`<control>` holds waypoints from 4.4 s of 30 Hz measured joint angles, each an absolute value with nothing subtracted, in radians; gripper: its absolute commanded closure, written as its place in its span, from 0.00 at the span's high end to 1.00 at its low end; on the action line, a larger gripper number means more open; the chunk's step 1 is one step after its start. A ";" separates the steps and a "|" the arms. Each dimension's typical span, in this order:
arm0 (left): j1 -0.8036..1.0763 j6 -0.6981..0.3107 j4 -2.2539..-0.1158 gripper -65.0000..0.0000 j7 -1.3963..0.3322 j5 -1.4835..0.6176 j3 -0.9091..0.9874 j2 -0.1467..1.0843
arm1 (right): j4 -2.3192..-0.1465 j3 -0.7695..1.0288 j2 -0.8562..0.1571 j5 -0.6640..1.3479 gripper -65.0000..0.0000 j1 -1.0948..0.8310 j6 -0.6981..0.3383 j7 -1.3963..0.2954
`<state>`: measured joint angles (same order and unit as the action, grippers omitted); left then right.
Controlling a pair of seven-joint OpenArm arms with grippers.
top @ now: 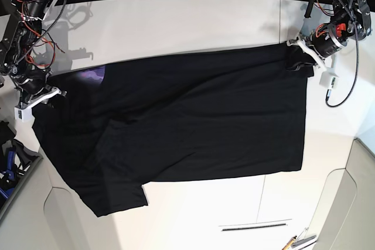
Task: Fold the T-shirt properly
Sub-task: 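Grasp the collar edge with both grippers and pull toward the robot, then release the collar and move both grippers down the shirt's sides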
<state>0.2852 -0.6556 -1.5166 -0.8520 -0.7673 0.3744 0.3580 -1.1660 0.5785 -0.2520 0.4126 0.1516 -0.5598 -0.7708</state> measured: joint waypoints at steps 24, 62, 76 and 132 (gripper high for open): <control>0.441 -0.671 -1.525 0.00 -0.843 -0.847 0.466 0.382 | -1.590 0.575 -0.252 0.664 0.00 -0.241 -0.567 -1.041; 0.456 -0.673 -1.525 0.00 -0.845 -0.816 0.503 0.389 | -1.506 0.576 -0.266 0.456 0.00 -0.233 -0.498 -0.833; 0.518 -0.674 -1.525 0.00 -0.861 -0.832 0.593 0.399 | -1.652 0.575 -0.266 0.472 0.00 -0.411 -0.502 -0.891; 0.526 -0.693 -1.647 0.30 -0.953 -1.093 0.709 0.400 | -0.857 0.238 -0.371 0.253 0.28 0.394 -0.550 -0.579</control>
